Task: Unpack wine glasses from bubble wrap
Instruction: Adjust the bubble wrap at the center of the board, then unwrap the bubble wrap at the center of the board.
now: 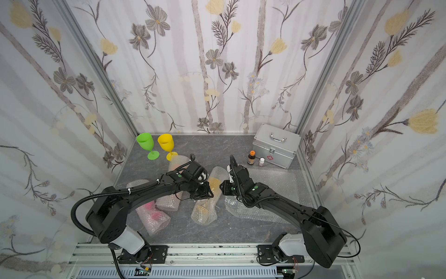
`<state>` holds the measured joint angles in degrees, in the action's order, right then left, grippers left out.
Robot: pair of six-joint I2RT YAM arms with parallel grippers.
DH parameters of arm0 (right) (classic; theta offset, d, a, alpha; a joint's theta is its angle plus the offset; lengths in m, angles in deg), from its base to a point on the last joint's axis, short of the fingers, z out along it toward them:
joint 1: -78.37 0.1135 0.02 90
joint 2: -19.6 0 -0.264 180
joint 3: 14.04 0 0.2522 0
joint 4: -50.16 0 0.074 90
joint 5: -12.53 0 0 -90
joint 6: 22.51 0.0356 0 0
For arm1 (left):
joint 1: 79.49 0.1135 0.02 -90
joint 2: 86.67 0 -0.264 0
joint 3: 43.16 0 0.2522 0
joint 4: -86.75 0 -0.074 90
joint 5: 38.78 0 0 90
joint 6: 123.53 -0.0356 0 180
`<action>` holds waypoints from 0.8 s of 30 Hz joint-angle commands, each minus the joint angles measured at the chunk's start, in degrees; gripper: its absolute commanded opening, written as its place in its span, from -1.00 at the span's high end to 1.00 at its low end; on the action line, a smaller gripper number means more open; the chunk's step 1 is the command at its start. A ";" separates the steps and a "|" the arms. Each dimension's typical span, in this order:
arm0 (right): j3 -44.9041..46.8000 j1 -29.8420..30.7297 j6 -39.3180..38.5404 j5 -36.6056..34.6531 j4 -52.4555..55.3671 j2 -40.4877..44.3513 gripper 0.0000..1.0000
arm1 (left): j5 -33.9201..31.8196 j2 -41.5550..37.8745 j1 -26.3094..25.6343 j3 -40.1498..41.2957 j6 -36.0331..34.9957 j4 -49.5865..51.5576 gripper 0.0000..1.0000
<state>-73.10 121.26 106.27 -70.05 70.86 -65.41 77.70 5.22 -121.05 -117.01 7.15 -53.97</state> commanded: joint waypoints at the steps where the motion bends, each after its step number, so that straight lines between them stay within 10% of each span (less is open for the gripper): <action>1: -0.40 0.90 0.39 0.23 -0.52 -0.83 0.45 | 1.78 -1.27 0.79 -0.55 -1.48 0.38 0.38; 24: -19.97 13.44 1.30 -11.36 15.13 -14.34 0.05 | -5.16 -17.58 13.05 14.70 -1.34 4.61 0.49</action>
<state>-90.69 133.64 106.95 -77.13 81.24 -78.24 72.26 -11.47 -108.13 -103.70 4.62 -46.78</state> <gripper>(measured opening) 0.474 0.255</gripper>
